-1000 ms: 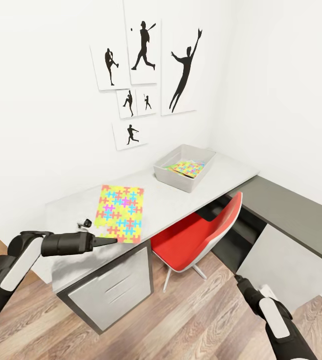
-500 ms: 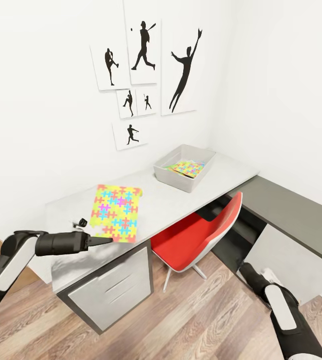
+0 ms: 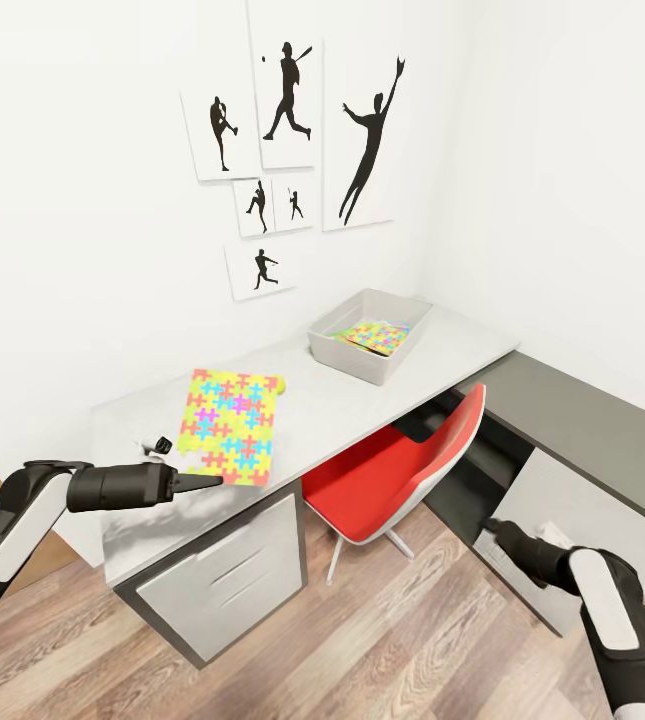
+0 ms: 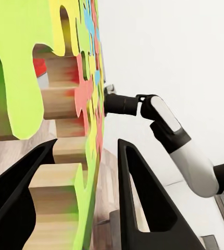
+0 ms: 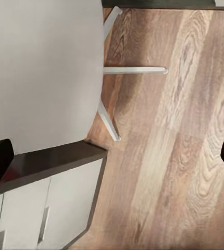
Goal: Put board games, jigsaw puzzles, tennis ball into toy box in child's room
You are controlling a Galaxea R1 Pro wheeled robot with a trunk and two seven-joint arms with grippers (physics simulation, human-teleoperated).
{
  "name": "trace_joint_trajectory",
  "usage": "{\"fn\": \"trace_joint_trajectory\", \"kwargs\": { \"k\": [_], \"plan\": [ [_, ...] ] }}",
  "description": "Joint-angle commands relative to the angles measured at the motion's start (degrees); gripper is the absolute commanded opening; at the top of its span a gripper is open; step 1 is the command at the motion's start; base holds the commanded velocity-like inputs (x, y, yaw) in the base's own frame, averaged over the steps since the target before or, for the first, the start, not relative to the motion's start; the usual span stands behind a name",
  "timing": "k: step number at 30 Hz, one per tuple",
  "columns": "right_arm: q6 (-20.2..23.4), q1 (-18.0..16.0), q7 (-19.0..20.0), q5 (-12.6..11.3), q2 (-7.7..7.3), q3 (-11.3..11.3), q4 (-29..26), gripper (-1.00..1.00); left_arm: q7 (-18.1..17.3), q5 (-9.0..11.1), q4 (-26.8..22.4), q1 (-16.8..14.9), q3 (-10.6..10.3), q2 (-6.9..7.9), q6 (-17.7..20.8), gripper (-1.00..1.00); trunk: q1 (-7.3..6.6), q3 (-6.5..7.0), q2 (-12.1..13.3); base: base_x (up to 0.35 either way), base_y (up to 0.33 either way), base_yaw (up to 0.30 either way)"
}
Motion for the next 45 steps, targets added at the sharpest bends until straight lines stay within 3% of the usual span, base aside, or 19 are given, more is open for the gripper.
{"fn": "trace_joint_trajectory", "kwargs": {
  "k": [1,6,10,19,38,45],
  "plan": [
    [0.5,0.0,-0.5,-0.6,-0.02,-0.1,-0.6,1.00,-0.1,0.1,0.0,-0.1,-0.1,0.04,0.2,-1.00,0.01,-0.06,0.0,0.000,0.000,0.000],
    [4.5,0.0,-0.6,-0.7,-0.02,-3.0,-3.6,1.00,-0.1,0.1,0.0,-0.1,-0.1,0.03,0.2,-1.00,0.01,-0.06,0.0,0.000,0.000,0.000],
    [5.6,0.0,-0.5,-0.7,-0.02,-3.9,-4.0,1.00,-0.1,0.2,0.0,-0.1,-0.1,0.11,0.1,-1.00,0.01,-0.06,0.0,0.000,0.000,0.000],
    [5.8,0.0,-0.3,-0.8,0.07,-3.7,-4.0,1.00,-0.2,0.2,0.0,-0.1,-0.1,0.15,0.1,-1.00,0.01,0.00,0.0,0.000,0.000,-0.067],
    [5.4,0.0,-0.1,-1.0,0.17,-3.8,-3.9,1.00,-0.3,0.9,0.0,-0.1,0.0,0.48,0.2,-1.00,0.01,0.68,0.0,0.062,0.036,-0.258],
    [5.3,0.0,-0.1,-1.0,0.32,-3.7,-3.9,1.00,-0.4,1.2,0.0,-0.1,1.1,1.21,0.3,-1.00,0.01,1.00,0.0,0.000,0.000,-0.263]
  ]
}}
